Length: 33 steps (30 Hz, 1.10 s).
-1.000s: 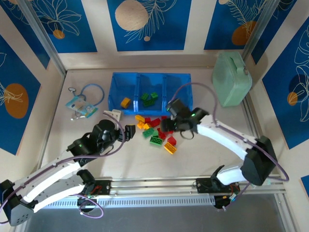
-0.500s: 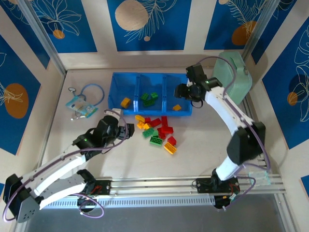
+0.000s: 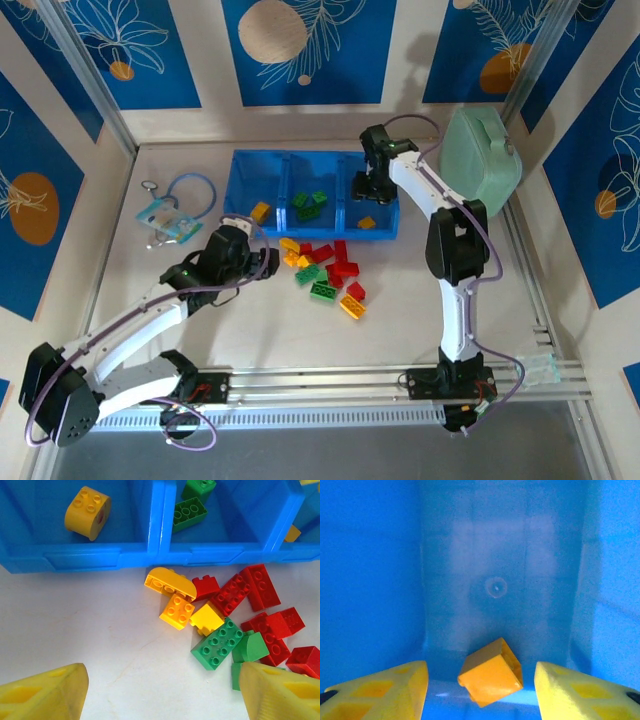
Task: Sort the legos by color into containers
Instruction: Pick up the lego from the container.
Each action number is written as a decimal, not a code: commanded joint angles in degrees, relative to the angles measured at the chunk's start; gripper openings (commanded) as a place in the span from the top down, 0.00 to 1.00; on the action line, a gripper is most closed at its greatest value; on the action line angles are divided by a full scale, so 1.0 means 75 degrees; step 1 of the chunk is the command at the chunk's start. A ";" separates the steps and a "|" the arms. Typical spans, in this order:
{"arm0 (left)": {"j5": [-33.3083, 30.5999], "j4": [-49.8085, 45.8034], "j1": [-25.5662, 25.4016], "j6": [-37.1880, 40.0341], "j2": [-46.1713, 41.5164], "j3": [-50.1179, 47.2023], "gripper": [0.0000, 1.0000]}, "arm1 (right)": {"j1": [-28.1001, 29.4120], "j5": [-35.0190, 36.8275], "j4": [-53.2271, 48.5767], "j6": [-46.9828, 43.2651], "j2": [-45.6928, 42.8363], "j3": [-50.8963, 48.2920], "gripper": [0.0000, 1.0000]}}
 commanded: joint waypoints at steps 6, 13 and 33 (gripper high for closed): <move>0.0298 0.0146 0.0169 -0.0030 0.0070 -0.0099 0.21 | 0.0149 -0.0001 -0.0423 -0.0067 0.0286 -0.0198 0.37; 0.0364 0.0191 0.0210 -0.0074 0.0093 -0.0129 0.21 | 0.0159 -0.0024 -0.0633 -0.0068 0.0720 -0.0107 0.38; 0.0222 0.0003 0.0260 -0.0043 -0.0285 0.0046 0.22 | 0.0274 0.0472 -0.0538 0.0015 0.0434 -0.0243 0.62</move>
